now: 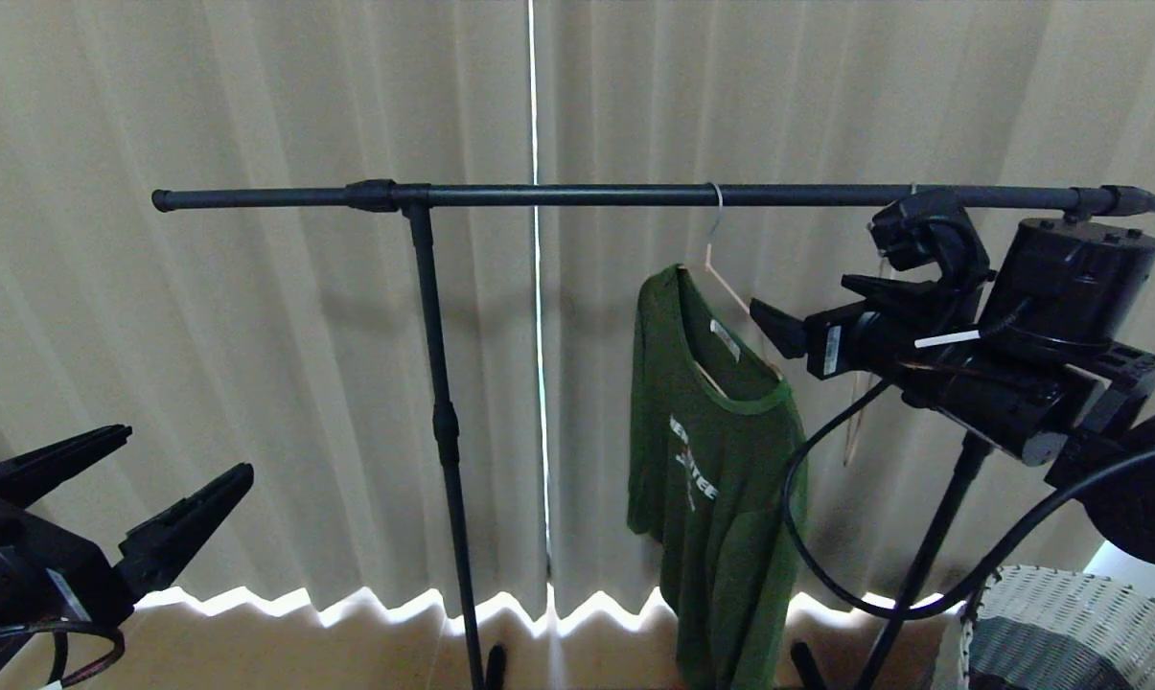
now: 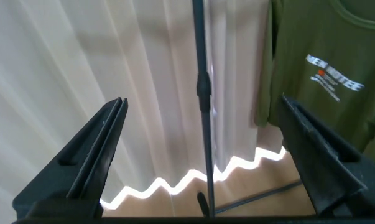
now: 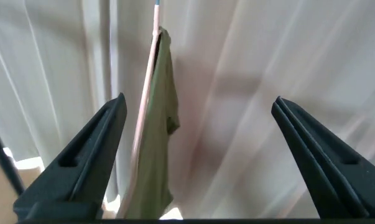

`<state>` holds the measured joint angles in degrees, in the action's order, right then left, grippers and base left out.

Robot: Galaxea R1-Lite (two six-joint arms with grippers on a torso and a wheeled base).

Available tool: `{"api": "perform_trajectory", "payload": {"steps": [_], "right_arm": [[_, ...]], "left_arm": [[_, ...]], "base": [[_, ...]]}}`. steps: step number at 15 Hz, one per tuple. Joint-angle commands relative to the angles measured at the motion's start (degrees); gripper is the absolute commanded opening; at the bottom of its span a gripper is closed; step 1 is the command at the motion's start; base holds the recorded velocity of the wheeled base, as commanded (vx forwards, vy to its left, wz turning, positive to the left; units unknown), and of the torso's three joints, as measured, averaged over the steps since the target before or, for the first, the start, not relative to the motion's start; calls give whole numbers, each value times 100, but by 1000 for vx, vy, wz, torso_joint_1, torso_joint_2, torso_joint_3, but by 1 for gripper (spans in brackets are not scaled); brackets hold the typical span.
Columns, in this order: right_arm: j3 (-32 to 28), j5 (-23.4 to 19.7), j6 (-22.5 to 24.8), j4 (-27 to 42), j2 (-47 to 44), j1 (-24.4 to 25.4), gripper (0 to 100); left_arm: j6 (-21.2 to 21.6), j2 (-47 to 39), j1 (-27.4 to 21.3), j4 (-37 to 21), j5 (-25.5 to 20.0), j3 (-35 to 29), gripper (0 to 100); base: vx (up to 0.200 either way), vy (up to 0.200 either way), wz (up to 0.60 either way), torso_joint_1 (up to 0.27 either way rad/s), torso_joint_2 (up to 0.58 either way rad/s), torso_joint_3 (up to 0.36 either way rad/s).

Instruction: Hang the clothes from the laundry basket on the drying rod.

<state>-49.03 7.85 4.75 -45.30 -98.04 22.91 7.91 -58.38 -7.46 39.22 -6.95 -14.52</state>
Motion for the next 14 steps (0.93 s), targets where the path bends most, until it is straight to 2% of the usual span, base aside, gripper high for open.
{"api": "perform_trajectory", "payload": {"steps": [1,5,9,12,14], "right_arm": [[8,-20,-18,4,109,3,100],[8,-135,-45,-23,153,3,100],[183,-240,-27,-515,224,-41,100],[438,-240,-18,-471,637,-295,100],[746,-240,-10,-409,1050,-638,100]], "left_arm": [[9,20,-1,-2,1,2,100],[17,37,-1,-2,1,28,100],[17,64,-1,-2,1,37,100],[17,81,8,-2,1,54,100],[44,90,34,-2,1,160,100]], "base": [[-200,0,0,-2,-7,7],[-200,0,0,8,9,2],[-200,0,0,-5,2,4],[0,0,0,0,0,0],[0,0,0,0,0,0]]}}
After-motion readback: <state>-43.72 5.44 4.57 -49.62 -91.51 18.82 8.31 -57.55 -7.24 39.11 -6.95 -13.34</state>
